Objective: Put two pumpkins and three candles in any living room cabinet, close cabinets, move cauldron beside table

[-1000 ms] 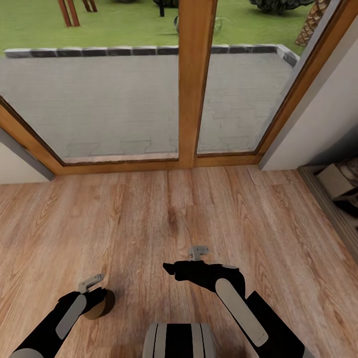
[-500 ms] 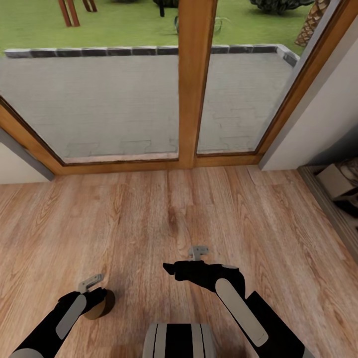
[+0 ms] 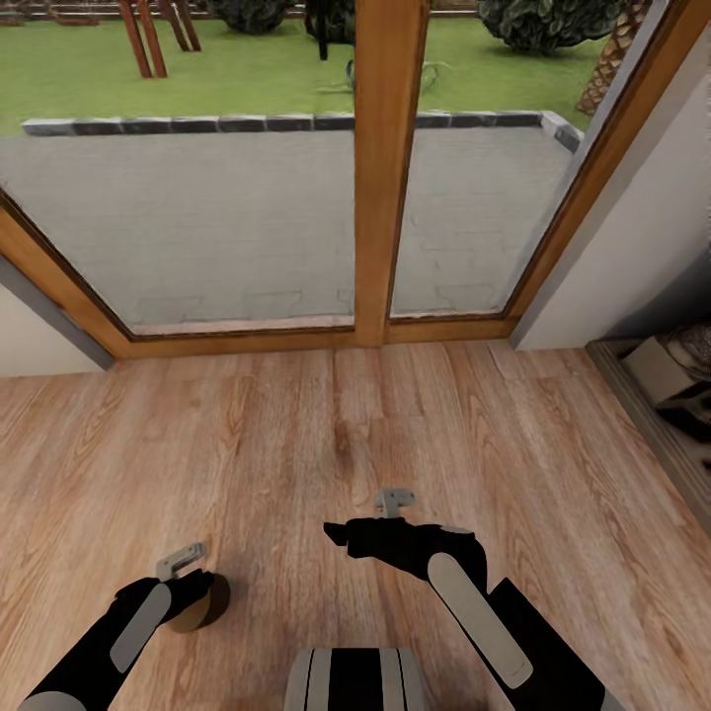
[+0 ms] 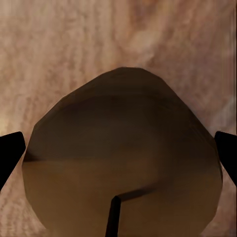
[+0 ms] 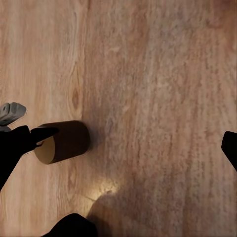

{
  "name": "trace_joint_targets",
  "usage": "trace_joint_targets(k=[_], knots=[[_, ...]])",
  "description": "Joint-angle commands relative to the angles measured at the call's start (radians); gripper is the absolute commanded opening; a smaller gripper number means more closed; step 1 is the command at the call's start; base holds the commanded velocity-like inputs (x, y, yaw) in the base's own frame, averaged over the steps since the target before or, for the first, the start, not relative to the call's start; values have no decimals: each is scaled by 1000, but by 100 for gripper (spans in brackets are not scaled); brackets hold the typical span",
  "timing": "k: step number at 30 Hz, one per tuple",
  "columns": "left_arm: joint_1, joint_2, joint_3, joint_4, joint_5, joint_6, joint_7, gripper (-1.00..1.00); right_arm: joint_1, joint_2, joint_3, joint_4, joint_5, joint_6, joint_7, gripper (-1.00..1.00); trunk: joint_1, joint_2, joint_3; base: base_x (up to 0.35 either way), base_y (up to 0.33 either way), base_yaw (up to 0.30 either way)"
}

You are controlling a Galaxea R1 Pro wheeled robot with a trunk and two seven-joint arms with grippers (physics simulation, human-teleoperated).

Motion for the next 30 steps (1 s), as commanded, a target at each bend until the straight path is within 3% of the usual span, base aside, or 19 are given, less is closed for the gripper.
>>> trace_joint_targets(k=[1,4,7,9,12,20,26,30], knots=[[0,3,-3,-5,12,5,10,-100,-1,-1,2,-1,-10,0,-10,100,-1,0,3,0,0,0],[0,7,-1,-30,17,33,9,-100,-1,-4,1,-1,-11,0,-10,100,-2,1,15,0,0,0],[8,16,-1,-164,58,161,11,-100,-1,-11,1,-1,-12,0,-10,100,-3,1,26,0,0,0],[9,23,6,-209,79,216,13,-100,-1,-13,1,-1,-12,0,-10,100,-4,2,34,0,0,0],[9,30,49,-275,106,285,16,-100,-1,-15,1,-1,-12,0,-10,100,-5,3,46,0,0,0],[9,30,130,-383,118,434,16,-100,-1,-24,2,0,-12,0,-10,100,-9,4,77,-100,0,0],[11,30,179,-418,119,493,15,-100,0,-26,0,10,-12,0,-10,100,-12,6,100,-138,0,0],[13,27,187,-423,121,504,15,-100,-1,-25,-15,12,-31,2,-12,100,-14,7,115,-10,0,0]])
